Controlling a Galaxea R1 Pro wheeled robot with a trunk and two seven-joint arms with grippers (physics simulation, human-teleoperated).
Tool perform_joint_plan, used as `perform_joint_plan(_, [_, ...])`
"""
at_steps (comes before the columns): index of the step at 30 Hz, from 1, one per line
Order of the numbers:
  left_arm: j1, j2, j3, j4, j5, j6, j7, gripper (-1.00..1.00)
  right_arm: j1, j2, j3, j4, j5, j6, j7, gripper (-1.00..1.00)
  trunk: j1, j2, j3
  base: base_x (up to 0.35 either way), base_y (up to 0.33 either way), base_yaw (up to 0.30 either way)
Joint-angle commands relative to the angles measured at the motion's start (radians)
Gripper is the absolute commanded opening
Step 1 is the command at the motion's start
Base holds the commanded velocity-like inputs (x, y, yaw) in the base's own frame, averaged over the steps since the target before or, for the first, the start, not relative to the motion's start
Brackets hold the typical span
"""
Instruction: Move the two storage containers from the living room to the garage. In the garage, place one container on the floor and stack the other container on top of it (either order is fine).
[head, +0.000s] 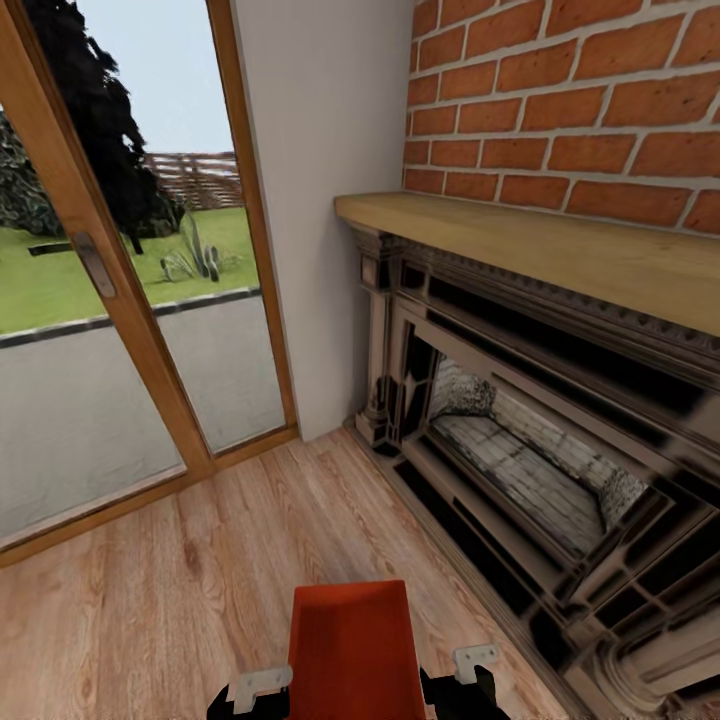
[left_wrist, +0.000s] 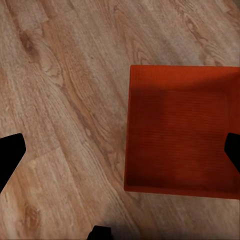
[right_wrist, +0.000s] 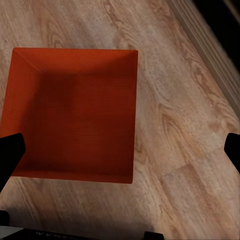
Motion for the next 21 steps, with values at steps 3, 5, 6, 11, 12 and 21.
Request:
perform_joint_plan(3, [-0.001, 0.000, -0.002, 0.000, -0.007, -0.001, 0.007, 1.00, -0.001, 0.001, -0.005, 0.000, 0.008, -0.003, 0.005, 1.00, 0.000, -0.002, -0.007, 0.000, 0.000, 0.000])
perform_joint_plan(5, [-0.001, 0.000, -0.002, 0.000, -0.006, -0.001, 0.007, 1.00, -0.001, 0.001, -0.005, 0.000, 0.008, -0.003, 0.005, 1.00, 0.000, -0.002, -0.010, 0.000, 0.000, 0.000])
perform_joint_plan(6, [-0.001, 0.000, -0.002, 0.000, -0.006, -0.001, 0.007, 1.00, -0.001, 0.001, -0.005, 0.000, 0.008, -0.003, 0.005, 1.00, 0.000, -0.002, -0.012, 0.000, 0.000, 0.000])
perform_joint_plan(11, [-0.001, 0.000, -0.002, 0.000, -0.004, -0.001, 0.005, 1.00, -0.001, 0.001, -0.005, 0.000, 0.009, -0.003, 0.005, 1.00, 0.000, -0.002, -0.020, 0.000, 0.000, 0.000])
perform_joint_plan(12, [-0.001, 0.000, -0.002, 0.000, -0.004, -0.001, 0.005, 1.00, -0.001, 0.001, -0.005, 0.000, 0.009, -0.003, 0.005, 1.00, 0.000, -0.002, -0.022, 0.000, 0.000, 0.000])
perform_joint_plan(21, [-0.001, 0.000, -0.003, 0.000, -0.003, -0.001, 0.005, 1.00, -0.001, 0.001, -0.004, 0.000, 0.009, -0.003, 0.005, 1.00, 0.031, -0.058, -0.061, 0.000, 0.000, 0.000])
